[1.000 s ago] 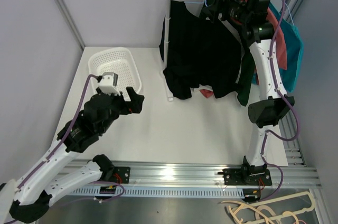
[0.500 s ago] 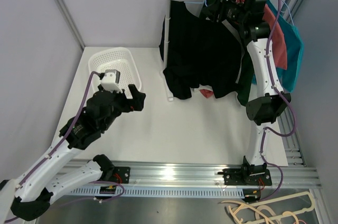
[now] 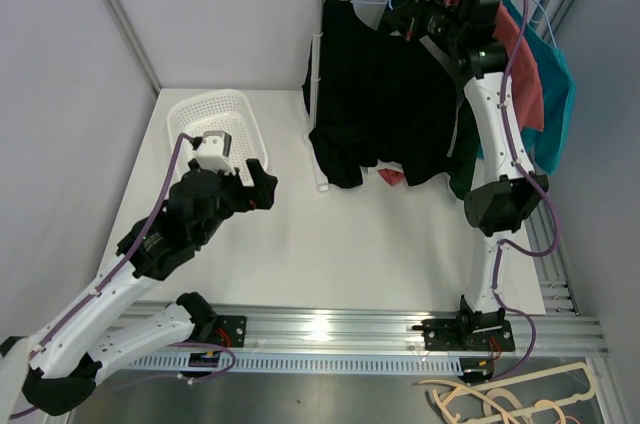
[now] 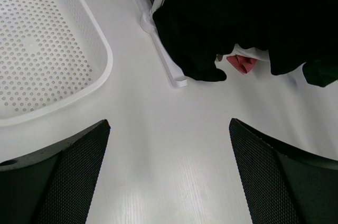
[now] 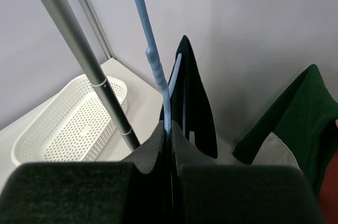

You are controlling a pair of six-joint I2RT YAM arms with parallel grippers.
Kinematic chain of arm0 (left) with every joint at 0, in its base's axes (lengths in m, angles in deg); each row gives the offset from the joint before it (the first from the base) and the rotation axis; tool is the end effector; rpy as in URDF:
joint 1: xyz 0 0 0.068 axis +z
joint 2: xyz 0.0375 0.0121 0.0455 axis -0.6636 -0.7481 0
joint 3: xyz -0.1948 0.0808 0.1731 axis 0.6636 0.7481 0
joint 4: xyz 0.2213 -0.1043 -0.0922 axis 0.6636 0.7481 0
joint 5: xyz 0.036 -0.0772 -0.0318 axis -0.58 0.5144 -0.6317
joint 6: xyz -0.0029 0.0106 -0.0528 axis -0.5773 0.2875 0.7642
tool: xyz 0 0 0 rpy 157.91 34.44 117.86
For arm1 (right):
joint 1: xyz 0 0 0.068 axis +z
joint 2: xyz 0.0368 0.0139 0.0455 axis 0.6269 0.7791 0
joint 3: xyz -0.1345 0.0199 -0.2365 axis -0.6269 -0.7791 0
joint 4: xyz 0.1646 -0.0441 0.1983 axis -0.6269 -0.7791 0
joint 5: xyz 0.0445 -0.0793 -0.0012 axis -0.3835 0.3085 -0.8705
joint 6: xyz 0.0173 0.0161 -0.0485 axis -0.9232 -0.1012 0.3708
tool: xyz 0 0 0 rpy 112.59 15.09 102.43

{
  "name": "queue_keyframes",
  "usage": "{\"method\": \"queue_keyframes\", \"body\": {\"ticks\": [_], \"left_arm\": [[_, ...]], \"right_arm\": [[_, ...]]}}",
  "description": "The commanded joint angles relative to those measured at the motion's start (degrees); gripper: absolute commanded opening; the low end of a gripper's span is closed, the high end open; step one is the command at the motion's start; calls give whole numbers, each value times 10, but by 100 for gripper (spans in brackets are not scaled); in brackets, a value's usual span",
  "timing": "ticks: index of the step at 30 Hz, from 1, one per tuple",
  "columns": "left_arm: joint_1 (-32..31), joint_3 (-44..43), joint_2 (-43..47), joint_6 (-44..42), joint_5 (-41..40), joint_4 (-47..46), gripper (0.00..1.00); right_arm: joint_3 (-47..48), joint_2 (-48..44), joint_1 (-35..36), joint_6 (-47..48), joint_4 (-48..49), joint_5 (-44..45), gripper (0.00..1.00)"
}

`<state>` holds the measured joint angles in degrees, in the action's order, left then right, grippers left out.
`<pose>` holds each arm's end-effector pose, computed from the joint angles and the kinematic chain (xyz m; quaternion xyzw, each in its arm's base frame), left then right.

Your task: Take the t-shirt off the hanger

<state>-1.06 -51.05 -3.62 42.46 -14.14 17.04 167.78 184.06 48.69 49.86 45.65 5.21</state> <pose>0.1265 -0.0968 0.3722 0.0043 0.8122 -0.1717 0.5575 0.4514 0.0997 0.4875 -0.2549 0.6601 0.2947 0.6422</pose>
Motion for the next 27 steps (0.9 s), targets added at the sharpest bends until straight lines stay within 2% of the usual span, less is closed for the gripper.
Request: {"method": "queue_keyframes", "body": {"ticks": [1, 9, 19, 21, 25, 27], "left_arm": [[-1, -20, -4, -8, -4, -10, 99], [-1, -20, -4, -8, -2, -10, 99], [-1, -23, 11, -18, 29, -17, 99], [-2, -24, 10, -20, 32, -22, 100], [-30, -2, 37, -31, 28, -72, 98], [-49, 18, 54, -46, 25, -104, 98]], "right_arm": [[27, -33, 12, -4, 54, 45, 0], [29, -68, 29, 10, 72, 77, 0], [18, -104, 36, 17, 43, 124, 0], [-3, -129, 41, 18, 32, 156, 0], [-132, -213, 64, 7, 63, 259, 0], [-200, -243, 88, 2, 75, 345, 0]]}}
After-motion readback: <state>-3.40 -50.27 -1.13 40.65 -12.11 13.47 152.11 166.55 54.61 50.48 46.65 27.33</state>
